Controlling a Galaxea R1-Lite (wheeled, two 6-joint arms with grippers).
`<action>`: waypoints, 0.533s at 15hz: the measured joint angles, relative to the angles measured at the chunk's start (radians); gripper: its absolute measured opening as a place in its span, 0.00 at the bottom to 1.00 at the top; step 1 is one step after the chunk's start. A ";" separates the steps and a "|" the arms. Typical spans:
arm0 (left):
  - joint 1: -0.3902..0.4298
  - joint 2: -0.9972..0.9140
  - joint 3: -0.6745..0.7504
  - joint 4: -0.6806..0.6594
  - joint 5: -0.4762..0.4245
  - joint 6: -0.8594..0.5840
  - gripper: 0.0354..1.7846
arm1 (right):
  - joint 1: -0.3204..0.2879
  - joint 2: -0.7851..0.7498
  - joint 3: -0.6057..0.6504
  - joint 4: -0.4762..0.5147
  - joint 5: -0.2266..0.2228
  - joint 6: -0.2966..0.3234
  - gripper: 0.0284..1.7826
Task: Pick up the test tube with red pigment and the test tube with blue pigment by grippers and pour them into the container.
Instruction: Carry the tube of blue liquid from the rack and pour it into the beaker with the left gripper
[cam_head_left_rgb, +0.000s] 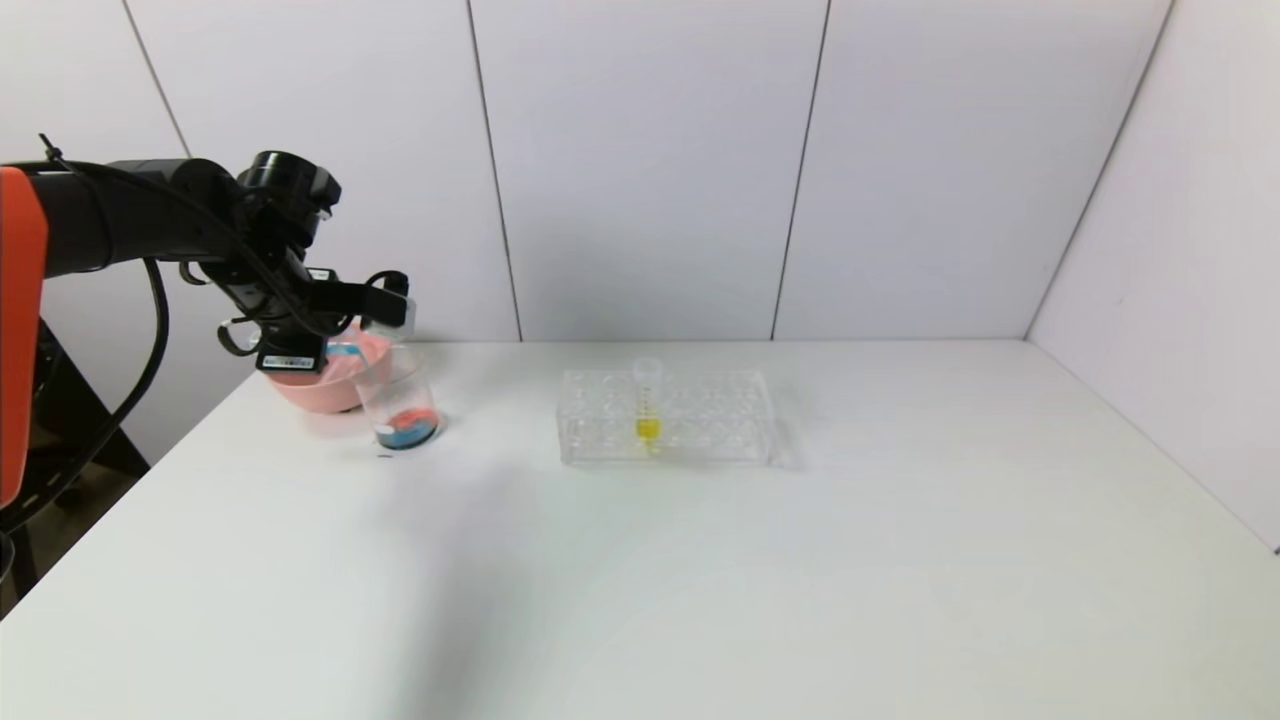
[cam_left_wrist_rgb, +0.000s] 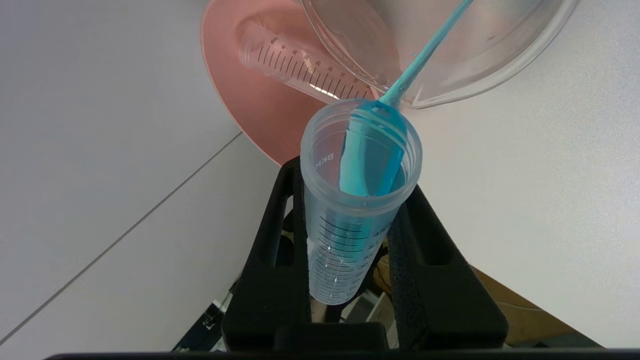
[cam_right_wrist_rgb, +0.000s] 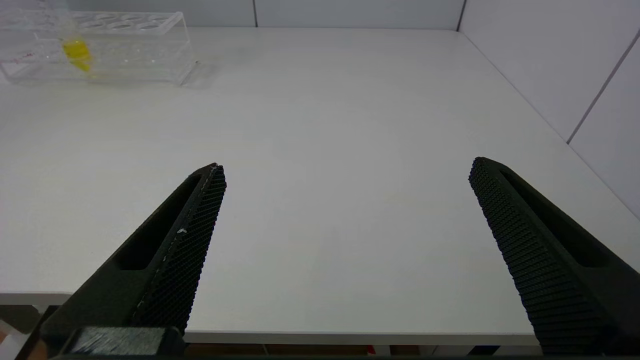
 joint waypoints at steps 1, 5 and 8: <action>-0.004 0.000 0.000 -0.003 0.007 0.000 0.24 | 0.000 0.000 0.000 0.000 0.000 0.000 1.00; -0.022 0.001 0.000 -0.007 0.071 0.000 0.24 | 0.000 0.000 0.000 0.000 0.000 0.000 1.00; -0.029 0.002 0.000 -0.007 0.098 0.003 0.24 | 0.000 0.000 0.000 0.000 0.000 0.000 1.00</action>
